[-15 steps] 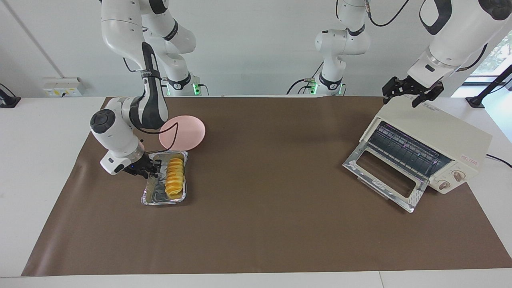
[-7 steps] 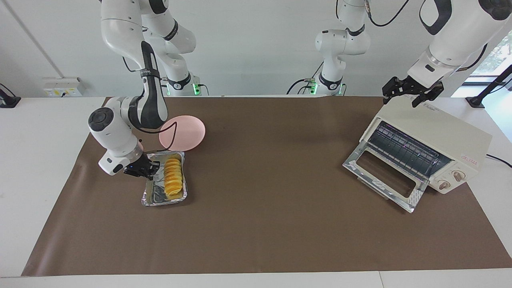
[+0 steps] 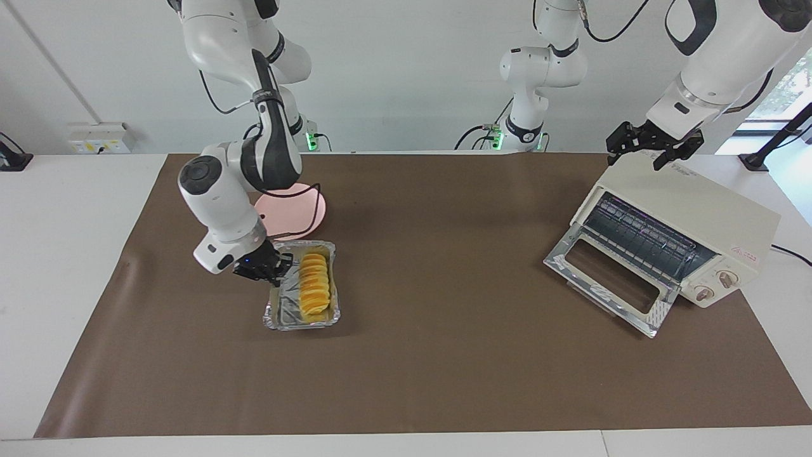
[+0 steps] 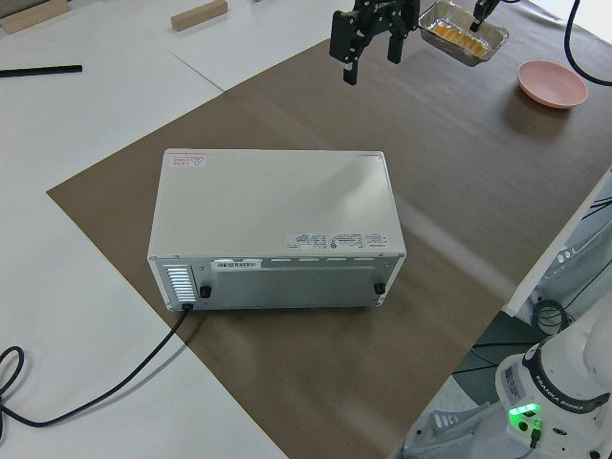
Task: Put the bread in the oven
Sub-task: 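Slide the foil tray toward the oven with the right gripper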
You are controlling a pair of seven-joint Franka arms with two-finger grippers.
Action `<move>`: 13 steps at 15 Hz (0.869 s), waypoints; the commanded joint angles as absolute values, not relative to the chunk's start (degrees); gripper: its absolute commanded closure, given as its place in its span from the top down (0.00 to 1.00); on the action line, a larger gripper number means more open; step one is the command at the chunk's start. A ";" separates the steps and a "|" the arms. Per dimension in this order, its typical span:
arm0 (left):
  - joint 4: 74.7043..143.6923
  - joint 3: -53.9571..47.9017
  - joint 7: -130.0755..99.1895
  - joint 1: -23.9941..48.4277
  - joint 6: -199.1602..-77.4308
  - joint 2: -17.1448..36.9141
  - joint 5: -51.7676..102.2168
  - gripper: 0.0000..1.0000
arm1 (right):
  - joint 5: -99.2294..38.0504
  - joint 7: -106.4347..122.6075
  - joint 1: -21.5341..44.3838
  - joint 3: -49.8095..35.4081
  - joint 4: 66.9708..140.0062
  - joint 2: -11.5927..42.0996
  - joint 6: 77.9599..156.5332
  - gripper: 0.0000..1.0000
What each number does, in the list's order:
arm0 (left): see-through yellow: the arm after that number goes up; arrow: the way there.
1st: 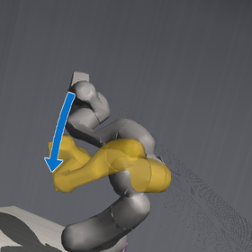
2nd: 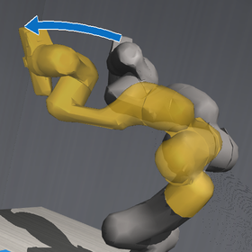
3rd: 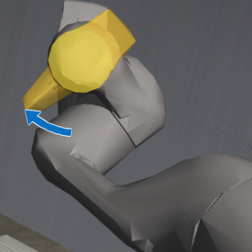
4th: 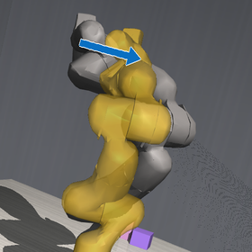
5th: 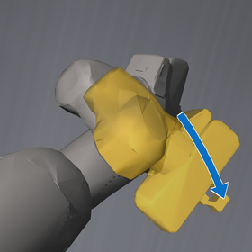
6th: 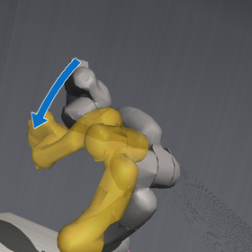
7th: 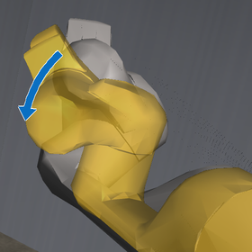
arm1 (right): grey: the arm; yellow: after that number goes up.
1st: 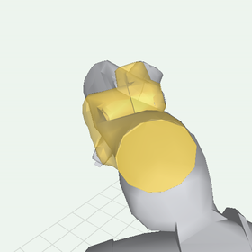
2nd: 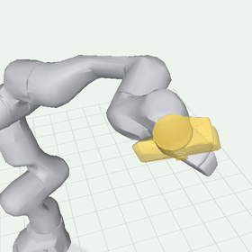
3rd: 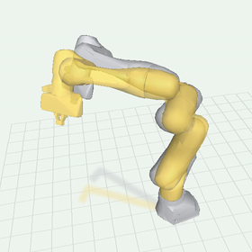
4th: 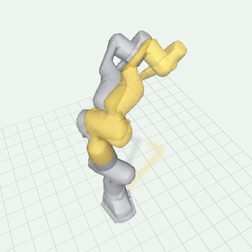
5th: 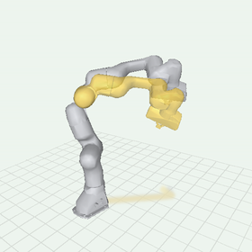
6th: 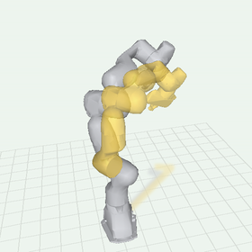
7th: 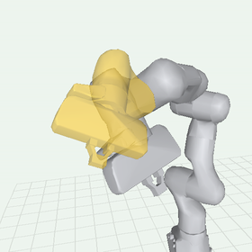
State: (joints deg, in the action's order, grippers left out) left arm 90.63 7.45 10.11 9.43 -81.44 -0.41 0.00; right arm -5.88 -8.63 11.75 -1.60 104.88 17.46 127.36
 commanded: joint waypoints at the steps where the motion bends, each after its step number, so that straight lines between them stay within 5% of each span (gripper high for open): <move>1: 90.26 7.21 10.28 9.14 -80.51 -0.79 -0.88 1.00 | -6.68 -14.48 15.72 -1.41 100.04 21.69 127.70 0.00; 7: 90.18 7.21 10.28 9.14 -80.51 -0.79 -0.97 1.00 | -11.25 -30.56 24.42 -1.49 92.12 30.31 131.99 0.00; 13: 90.26 7.21 10.28 9.14 -80.51 -0.79 -0.97 1.00 | -11.60 -31.64 25.05 -1.49 93.95 30.41 133.86 0.00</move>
State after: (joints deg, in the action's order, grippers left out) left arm 90.63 7.45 10.11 9.43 -81.44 -0.41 0.00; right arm -10.16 -31.48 25.26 -1.50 94.11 30.21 134.04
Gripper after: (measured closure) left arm 0.000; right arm 0.982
